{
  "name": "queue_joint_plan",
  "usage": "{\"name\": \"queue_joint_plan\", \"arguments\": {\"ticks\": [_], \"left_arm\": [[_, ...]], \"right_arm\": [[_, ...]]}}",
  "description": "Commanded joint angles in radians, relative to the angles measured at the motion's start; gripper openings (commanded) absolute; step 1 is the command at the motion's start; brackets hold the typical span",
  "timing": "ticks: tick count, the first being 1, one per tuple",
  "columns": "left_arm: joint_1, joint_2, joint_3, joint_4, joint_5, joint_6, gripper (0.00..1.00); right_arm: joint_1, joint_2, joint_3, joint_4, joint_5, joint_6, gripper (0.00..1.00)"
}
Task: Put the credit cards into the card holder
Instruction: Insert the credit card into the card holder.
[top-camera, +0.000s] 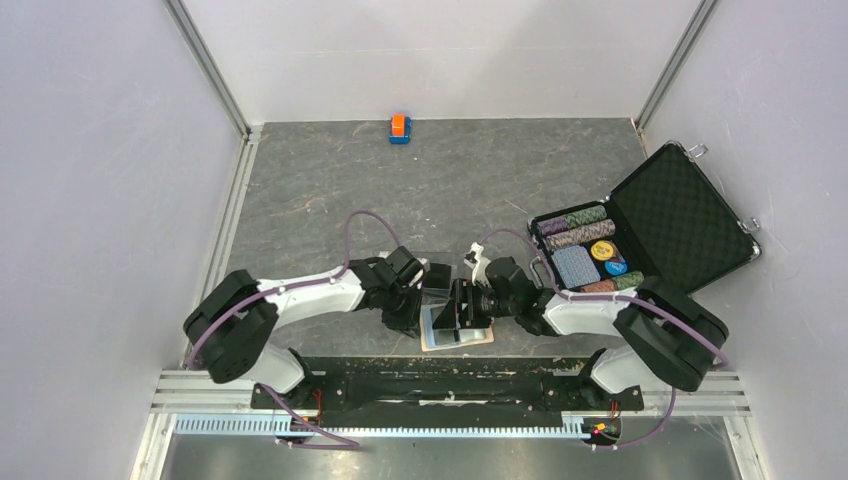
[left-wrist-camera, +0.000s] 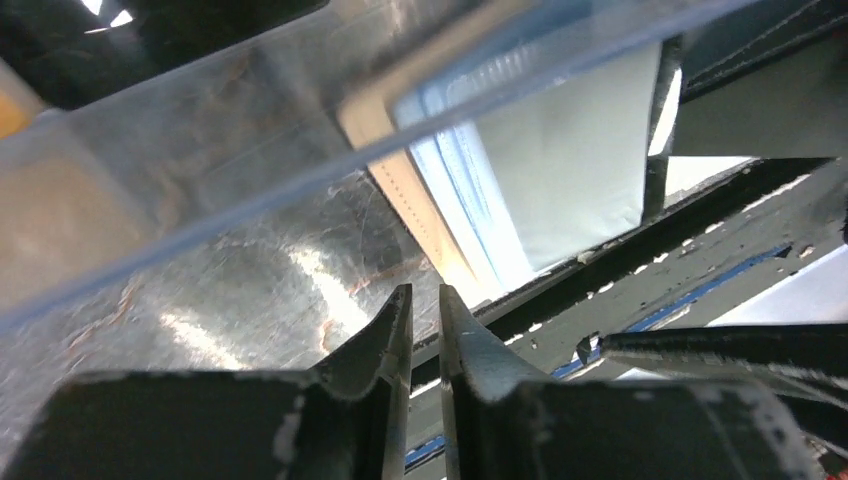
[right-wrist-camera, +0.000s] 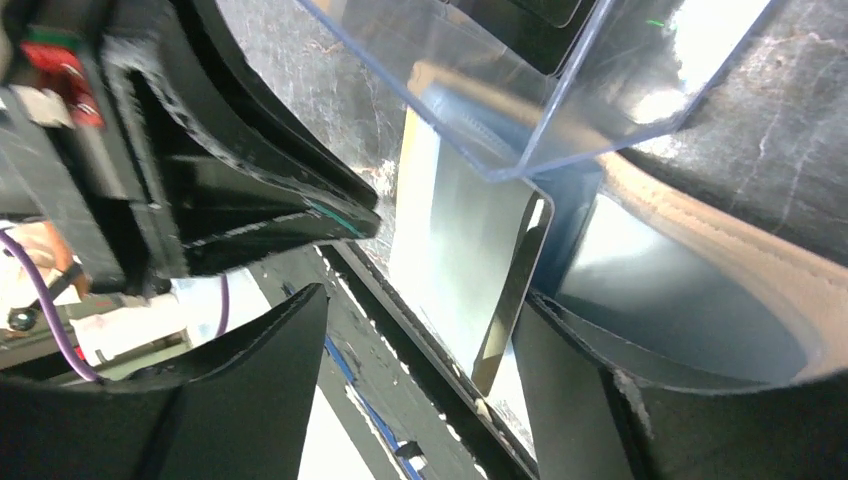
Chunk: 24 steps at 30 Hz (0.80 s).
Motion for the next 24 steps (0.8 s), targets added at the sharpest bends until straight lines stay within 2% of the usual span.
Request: {"name": "queue_joint_plan", "arguments": {"ticks": [1, 5, 9, 10, 15, 18, 20, 24], "left_arm": [[-0.001, -0.104, 0.002, -0.032, -0.089, -0.01, 0.26], [0.0, -0.141, 0.005, -0.009, -0.061, -0.049, 0.37], [0.006, -0.14, -0.014, 0.062, -0.016, -0.099, 0.43], [0.008, -0.135, -0.024, 0.089, -0.003, -0.114, 0.44], [0.015, -0.105, -0.073, 0.194, 0.047, -0.172, 0.45], [0.021, -0.089, -0.094, 0.229, 0.06, -0.198, 0.45], [0.024, -0.081, -0.112, 0.261, 0.069, -0.216, 0.45], [0.03, -0.066, -0.134, 0.33, 0.091, -0.251, 0.45]], "right_arm": [[0.003, -0.059, 0.015, -0.181, 0.067, -0.077, 0.73], [0.004, -0.084, 0.003, -0.196, 0.069, -0.081, 0.8], [0.004, -0.088, -0.009, -0.185, 0.067, -0.088, 0.79], [0.003, -0.079, -0.015, -0.165, 0.062, -0.087, 0.76], [0.003, -0.016, -0.028, -0.064, -0.008, -0.048, 0.5], [0.003, -0.002, -0.034, -0.036, -0.029, -0.026, 0.38], [0.003, -0.01, -0.036, -0.04, -0.031, -0.023, 0.37], [0.003, -0.043, -0.019, -0.104, -0.009, -0.05, 0.44]]}}
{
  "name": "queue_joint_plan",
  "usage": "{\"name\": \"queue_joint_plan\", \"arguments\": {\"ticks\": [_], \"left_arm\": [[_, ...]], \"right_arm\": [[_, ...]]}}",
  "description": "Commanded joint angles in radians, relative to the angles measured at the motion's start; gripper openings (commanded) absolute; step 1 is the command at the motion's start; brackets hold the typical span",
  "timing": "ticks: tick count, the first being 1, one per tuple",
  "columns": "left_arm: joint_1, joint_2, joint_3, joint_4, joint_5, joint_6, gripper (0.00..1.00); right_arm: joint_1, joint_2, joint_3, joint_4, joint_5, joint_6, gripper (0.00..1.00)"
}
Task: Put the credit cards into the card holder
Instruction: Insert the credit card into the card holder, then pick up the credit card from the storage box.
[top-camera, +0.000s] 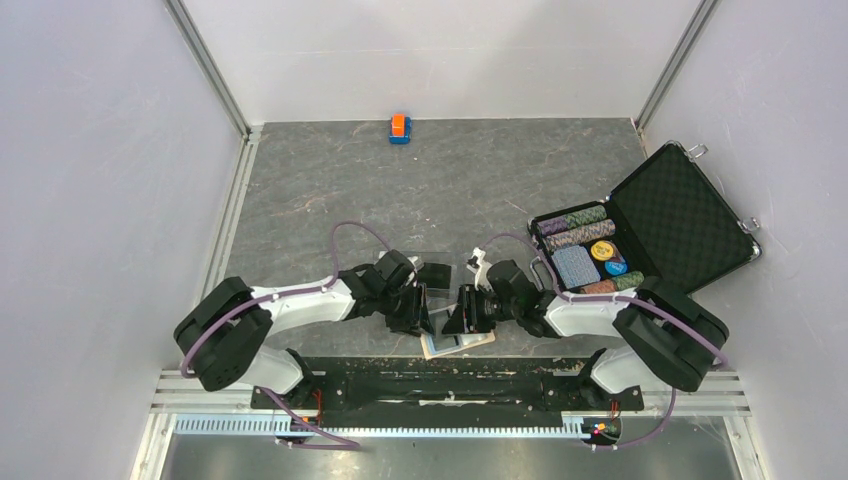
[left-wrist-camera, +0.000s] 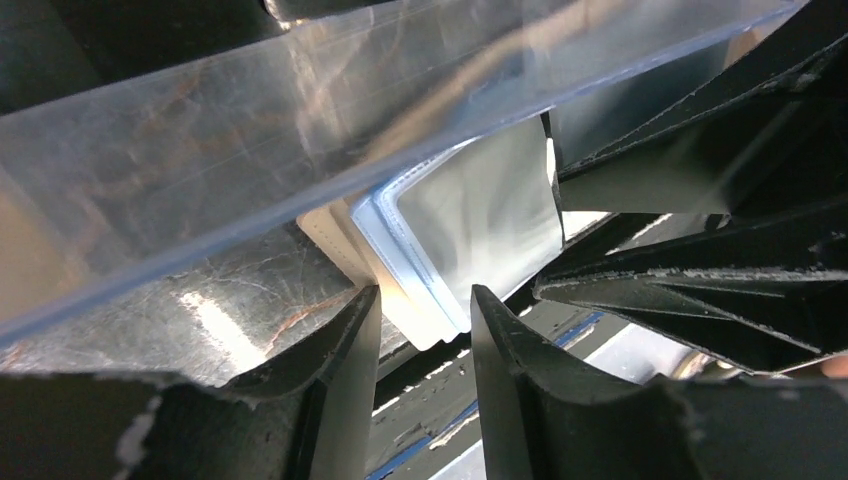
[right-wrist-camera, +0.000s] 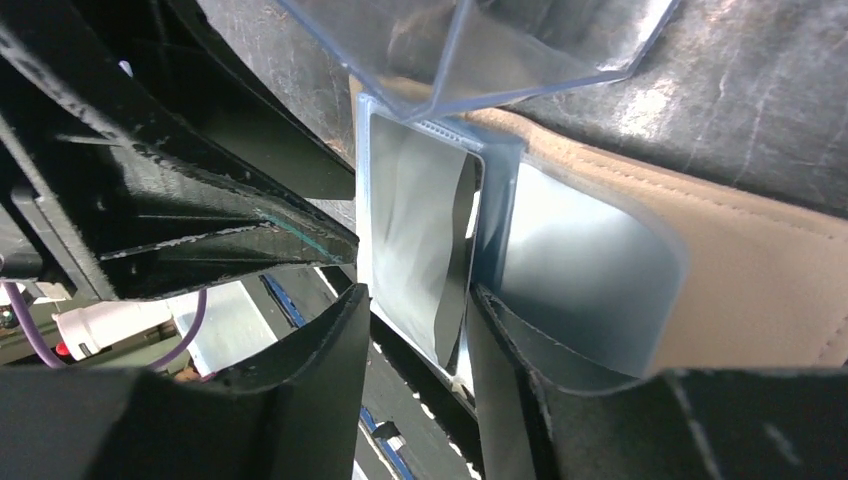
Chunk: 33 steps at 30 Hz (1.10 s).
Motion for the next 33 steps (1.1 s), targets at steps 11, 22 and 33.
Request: {"name": "queue_joint_plan", "arguments": {"ticks": [11, 22, 33], "left_arm": [[0.013, -0.029, 0.011, 0.066, 0.03, -0.099, 0.4], [0.014, -0.086, 0.039, 0.045, 0.057, -0.148, 0.39], [0.017, 0.017, 0.002, 0.111, 0.057, -0.186, 0.44]], "right_arm": [[0.004, -0.111, 0.046, -0.169, 0.043, -0.081, 0.83], [0.003, -0.143, 0.085, -0.204, 0.039, -0.094, 0.75], [-0.007, -0.109, 0.001, -0.073, -0.012, -0.028, 0.58]]}}
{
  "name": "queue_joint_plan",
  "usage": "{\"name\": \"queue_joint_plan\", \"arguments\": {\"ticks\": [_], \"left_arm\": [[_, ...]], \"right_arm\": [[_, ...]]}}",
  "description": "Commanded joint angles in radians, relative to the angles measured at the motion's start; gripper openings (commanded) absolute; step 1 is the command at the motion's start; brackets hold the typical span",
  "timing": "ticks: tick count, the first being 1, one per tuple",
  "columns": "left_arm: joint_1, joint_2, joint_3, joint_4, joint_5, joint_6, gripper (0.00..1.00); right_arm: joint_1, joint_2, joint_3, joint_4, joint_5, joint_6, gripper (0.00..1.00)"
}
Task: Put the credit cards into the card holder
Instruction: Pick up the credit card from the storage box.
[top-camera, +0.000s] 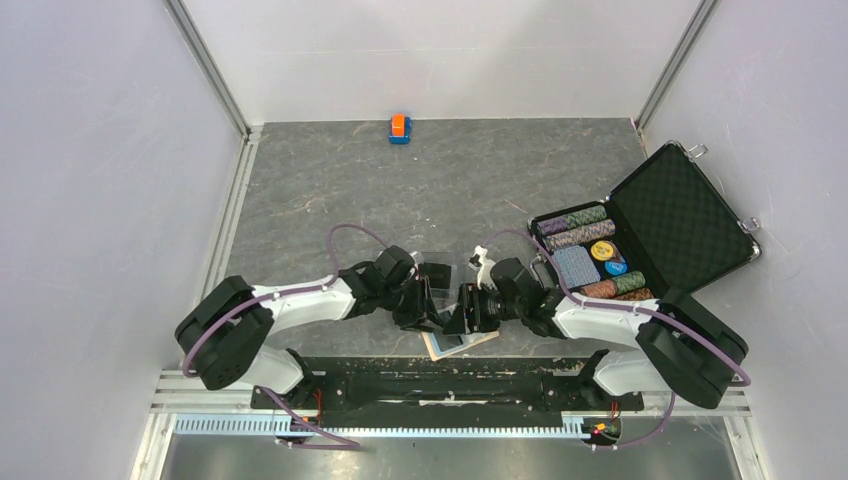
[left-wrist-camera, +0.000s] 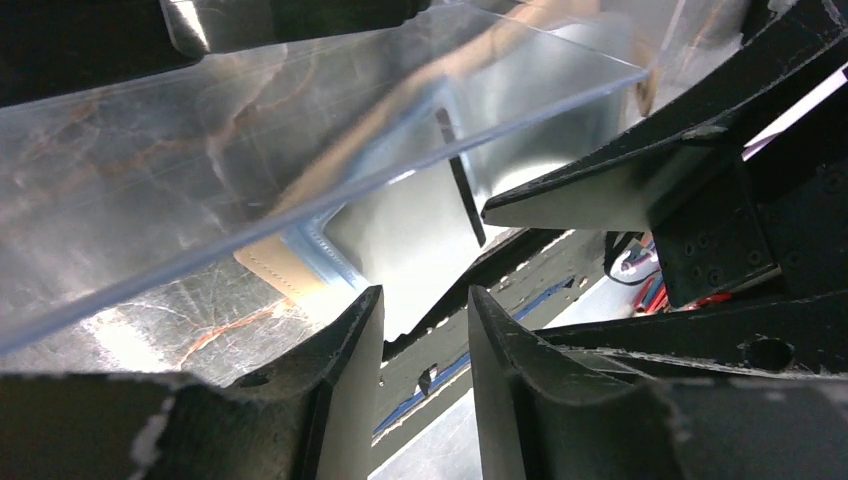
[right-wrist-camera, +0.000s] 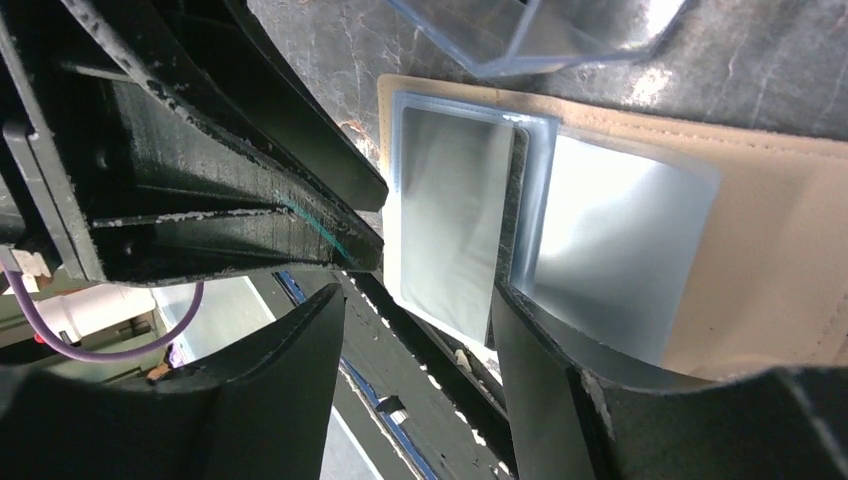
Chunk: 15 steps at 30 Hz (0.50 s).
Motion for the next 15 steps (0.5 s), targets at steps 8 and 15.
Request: {"name": "queue_joint_plan", "arguments": {"ticks": [8, 15], "left_arm": [[0.006, 0.049, 0.01, -0.041, -0.047, -0.002, 0.47], [0.002, 0.073, 0.041, -0.11, -0.097, 0.046, 0.48]], "right_arm": [[-0.01, 0.019, -0.049, 0.071, -0.02, 0.015, 0.55], [-0.012, 0.066, -0.069, 0.079, -0.014, -0.005, 0.42]]}}
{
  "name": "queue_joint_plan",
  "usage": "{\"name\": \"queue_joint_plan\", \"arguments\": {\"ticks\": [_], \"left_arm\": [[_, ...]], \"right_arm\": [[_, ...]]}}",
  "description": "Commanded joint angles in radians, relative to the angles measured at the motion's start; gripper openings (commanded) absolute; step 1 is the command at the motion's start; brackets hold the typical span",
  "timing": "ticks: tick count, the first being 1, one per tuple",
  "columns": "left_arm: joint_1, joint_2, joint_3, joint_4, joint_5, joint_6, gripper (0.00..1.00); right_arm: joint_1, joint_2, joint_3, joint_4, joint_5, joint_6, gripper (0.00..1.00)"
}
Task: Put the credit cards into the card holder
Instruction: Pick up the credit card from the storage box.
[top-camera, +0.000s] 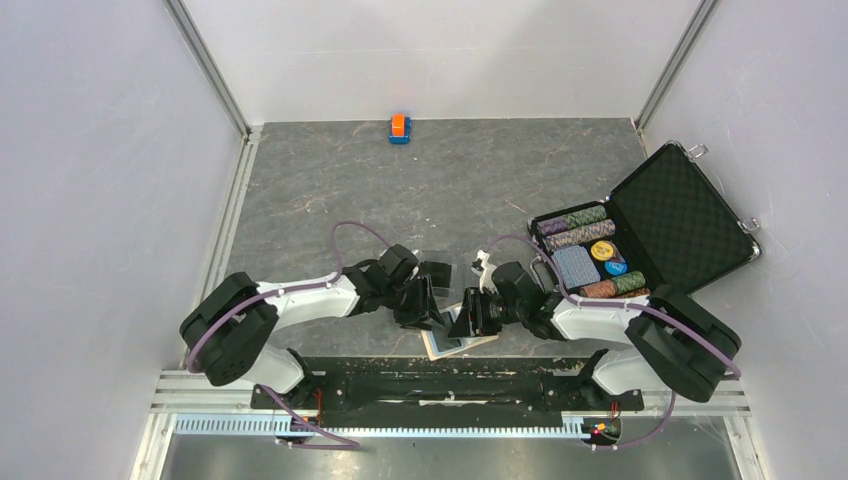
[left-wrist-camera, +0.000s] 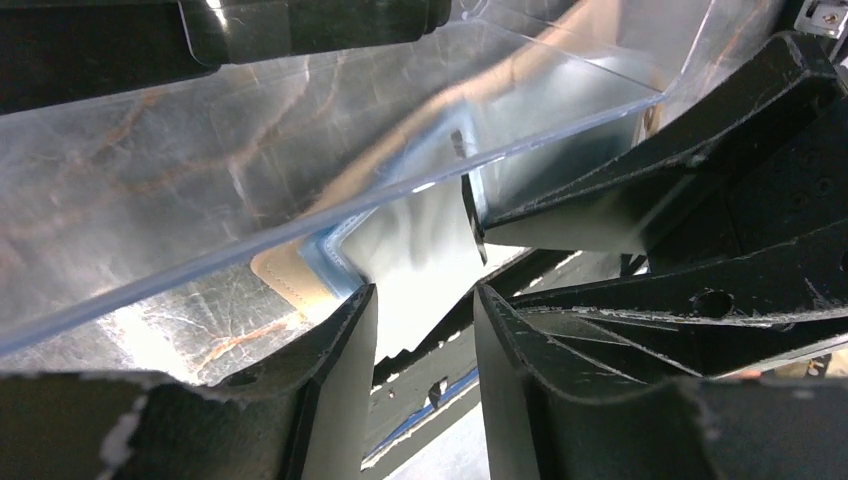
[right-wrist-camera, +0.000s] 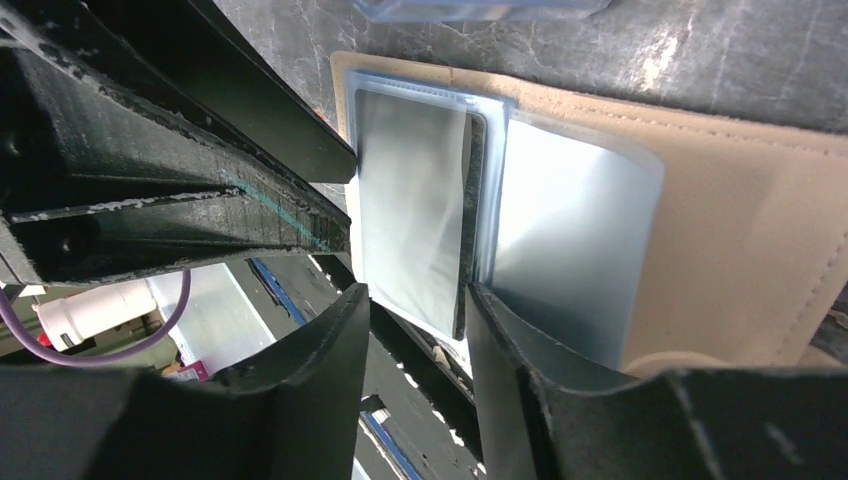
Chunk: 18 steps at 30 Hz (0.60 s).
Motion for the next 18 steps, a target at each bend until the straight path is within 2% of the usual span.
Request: {"name": "queue_joint_plan", "arguments": {"ticks": [1, 8, 18], "left_arm": [[0.0, 0.039, 0.025, -0.09, -0.067, 0.049, 0.48], [-0.02, -0.024, 0.034, -0.128, -0.14, 0.083, 0.51], [-0.023, -0.283, -0.076, -0.081, -0.235, 0.028, 0.52]], "right_arm": [[-0.003, 0.039, -0.019, 0.023, 0.0, -0.025, 0.41], [-0.003, 0.074, -0.027, 0.056, -0.019, -0.019, 0.35], [-0.003, 0.073, -0.084, 0.176, -0.062, 0.082, 0.33]]}}
